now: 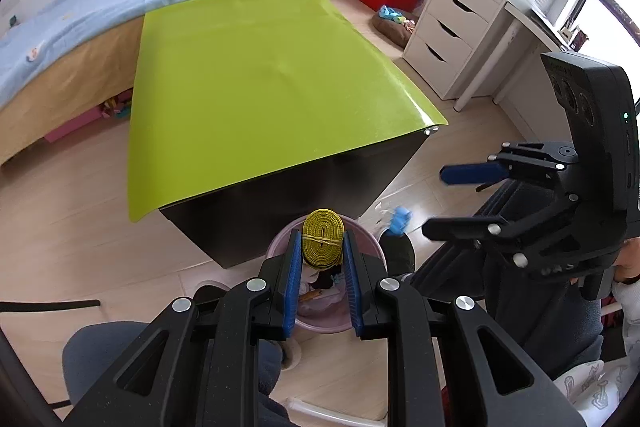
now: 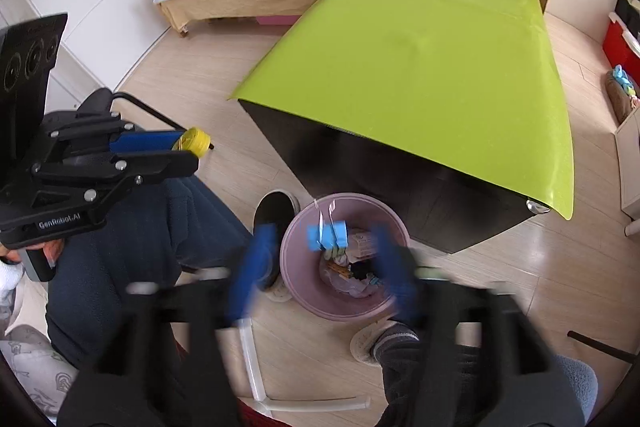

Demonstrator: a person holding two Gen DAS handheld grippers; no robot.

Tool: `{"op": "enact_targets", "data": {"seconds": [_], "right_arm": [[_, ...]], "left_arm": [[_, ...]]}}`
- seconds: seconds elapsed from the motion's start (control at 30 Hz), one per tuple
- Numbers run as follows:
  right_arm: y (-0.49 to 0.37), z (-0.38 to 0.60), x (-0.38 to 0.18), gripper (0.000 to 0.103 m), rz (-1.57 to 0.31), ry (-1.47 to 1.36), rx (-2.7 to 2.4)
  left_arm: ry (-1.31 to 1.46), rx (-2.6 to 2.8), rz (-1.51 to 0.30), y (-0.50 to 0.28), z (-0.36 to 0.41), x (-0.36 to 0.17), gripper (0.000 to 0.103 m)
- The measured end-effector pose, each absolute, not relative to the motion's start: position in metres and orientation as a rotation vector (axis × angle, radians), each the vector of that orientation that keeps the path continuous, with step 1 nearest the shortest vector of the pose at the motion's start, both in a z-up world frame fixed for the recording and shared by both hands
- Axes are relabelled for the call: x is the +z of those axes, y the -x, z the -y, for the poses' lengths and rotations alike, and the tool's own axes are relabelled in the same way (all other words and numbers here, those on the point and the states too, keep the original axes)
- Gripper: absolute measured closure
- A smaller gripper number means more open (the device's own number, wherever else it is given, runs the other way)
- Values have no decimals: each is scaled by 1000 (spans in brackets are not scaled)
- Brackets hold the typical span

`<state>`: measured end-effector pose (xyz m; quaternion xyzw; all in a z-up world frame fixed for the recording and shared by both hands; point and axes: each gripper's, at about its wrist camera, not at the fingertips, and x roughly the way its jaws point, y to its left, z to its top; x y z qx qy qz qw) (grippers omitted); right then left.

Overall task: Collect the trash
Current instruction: 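Carry the tape roll and blue clip over the wastebasket and open both tools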

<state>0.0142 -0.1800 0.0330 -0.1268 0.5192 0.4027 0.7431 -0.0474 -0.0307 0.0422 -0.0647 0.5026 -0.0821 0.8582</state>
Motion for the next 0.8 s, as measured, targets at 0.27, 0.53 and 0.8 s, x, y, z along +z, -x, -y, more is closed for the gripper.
{"op": "enact_targets", "data": {"seconds": [0.27, 0.53, 0.8], "right_arm": [[-22, 201, 44, 8, -1113, 204, 766], [-27, 218, 58, 4, -1074, 172, 710], [-30, 223, 60, 3, -1073, 169, 673]], "left_arm": [[117, -213, -1061, 47, 42, 43, 83], [110, -252, -1075, 41, 54, 40, 62], [138, -193, -1062, 37, 47, 40, 10]]}}
